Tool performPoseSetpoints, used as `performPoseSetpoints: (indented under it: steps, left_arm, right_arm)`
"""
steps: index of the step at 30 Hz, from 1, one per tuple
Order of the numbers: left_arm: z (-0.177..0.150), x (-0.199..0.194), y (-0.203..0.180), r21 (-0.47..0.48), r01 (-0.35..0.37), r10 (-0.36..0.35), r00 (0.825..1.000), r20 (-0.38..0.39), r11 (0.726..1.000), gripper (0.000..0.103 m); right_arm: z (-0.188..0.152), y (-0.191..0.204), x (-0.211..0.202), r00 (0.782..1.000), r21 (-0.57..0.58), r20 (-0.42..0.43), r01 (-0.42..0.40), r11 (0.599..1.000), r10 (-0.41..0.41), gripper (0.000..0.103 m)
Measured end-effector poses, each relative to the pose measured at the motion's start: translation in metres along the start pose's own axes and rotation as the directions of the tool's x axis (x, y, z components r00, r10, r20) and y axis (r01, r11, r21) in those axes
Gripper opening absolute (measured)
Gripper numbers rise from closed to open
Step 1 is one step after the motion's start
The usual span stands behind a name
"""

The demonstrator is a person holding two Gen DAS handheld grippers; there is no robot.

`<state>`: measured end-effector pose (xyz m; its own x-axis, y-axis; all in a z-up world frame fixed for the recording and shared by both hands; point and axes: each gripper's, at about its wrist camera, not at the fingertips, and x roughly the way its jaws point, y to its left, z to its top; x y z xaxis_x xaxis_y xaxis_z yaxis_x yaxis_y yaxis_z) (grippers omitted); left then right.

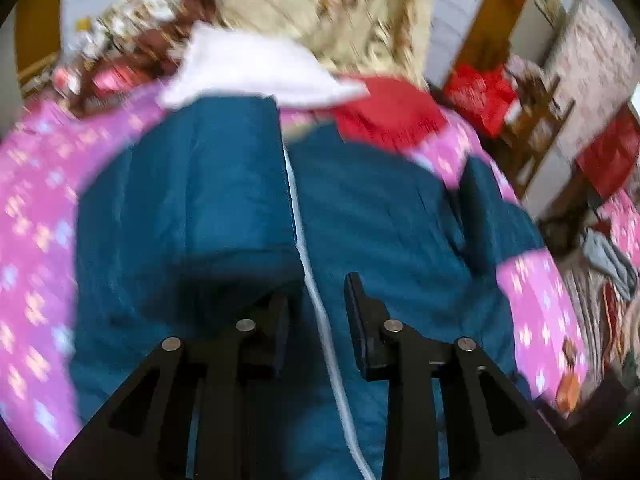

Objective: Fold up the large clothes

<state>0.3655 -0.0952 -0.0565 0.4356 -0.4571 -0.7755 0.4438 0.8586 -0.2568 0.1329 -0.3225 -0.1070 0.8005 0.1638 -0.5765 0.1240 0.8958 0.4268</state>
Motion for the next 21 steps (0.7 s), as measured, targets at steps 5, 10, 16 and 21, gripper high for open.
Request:
performPoseSetpoints:
  steps: [5,10,16,21]
  left_arm:
    - [-0.061,0.015,-0.028,0.091,-0.034,0.039,0.998,-0.054,0.995,0.026]
    - [-0.112,-0.024,-0.032,0.117,-0.028,0.03,0.999,-0.016,0.993,0.026]
    - [-0.173,-0.082,0.0,0.075,-0.227,0.213,0.963,0.166,0.971,0.059]
    - [-0.191,-0.092,0.064,-0.125,-0.442,0.459,0.862,0.216,0.888,0.059]
  right_arm:
    - [0.006,-0.006,-0.042,0.99,-0.091,0.022,0.139,0.986,-0.138,0.068]
    - [0.016,0.001,-0.057,0.989,-0.088,0.027,0.148,0.985,-0.146,0.068]
    - [0.031,0.055,-0.021,0.99,-0.232,-0.055,0.115,0.966,-0.131,0.068]
    - [0.026,0.129,0.054,0.972,-0.389,-0.157,0.101,0.916,-0.174,0.068]
